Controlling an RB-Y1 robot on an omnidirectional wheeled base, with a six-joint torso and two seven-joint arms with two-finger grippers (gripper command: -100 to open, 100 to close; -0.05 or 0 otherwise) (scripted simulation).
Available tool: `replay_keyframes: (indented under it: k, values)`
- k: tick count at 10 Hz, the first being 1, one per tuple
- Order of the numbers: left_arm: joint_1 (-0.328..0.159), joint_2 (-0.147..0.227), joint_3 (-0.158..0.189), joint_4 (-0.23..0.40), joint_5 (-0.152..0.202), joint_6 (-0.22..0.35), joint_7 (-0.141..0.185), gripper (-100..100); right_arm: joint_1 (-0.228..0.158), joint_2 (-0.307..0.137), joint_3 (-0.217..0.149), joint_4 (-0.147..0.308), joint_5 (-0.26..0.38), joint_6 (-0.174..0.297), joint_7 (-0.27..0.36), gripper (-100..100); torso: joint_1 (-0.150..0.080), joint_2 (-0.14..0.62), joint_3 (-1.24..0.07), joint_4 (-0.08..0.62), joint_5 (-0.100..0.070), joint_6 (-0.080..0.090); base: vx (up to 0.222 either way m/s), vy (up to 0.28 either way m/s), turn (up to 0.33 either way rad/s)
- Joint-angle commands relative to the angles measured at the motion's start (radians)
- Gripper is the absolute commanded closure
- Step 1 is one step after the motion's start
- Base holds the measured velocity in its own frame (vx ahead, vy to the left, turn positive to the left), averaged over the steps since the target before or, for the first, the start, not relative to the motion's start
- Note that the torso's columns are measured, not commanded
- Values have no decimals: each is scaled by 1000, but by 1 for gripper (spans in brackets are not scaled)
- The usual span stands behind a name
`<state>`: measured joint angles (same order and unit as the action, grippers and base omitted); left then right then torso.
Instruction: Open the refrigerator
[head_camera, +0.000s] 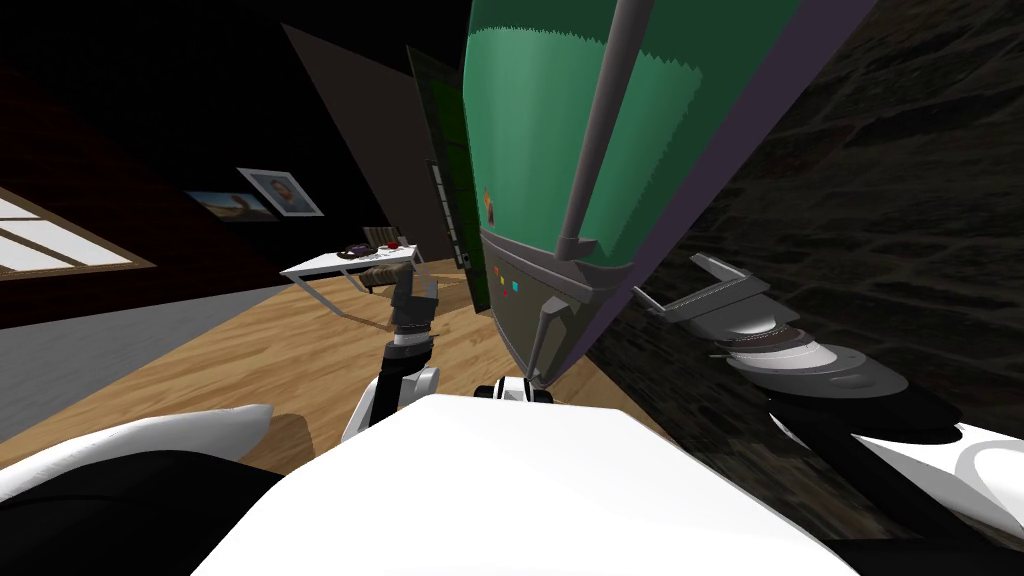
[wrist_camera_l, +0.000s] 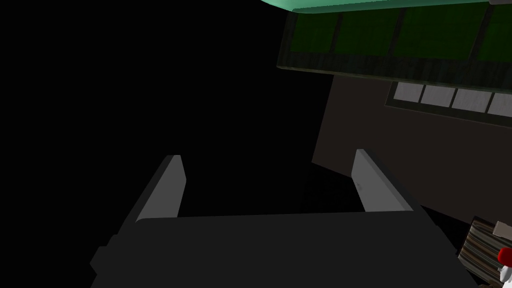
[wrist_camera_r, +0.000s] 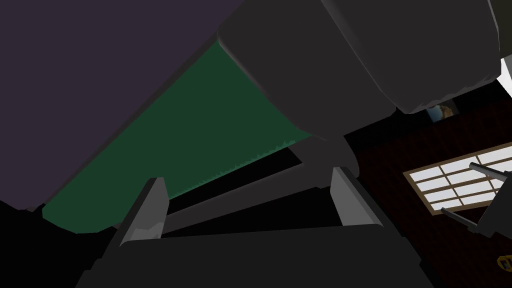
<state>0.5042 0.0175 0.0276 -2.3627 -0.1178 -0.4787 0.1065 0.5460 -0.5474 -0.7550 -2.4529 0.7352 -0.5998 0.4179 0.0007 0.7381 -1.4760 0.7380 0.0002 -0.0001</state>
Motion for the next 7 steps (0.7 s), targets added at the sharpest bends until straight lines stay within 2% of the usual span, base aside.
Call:
replay_keyframes:
  k: [1,7]
  values:
    - [0,0,0,0,0,0,0,0,0,0,-2,0,0,-1,2,-100,0,0,0,0,0,0,0,0,0]
    - [0,0,0,0,0,0,0,0,0,-1,-9,-5,7,-2,11,-100,-1,0,0,0,0,0,-1,4,5]
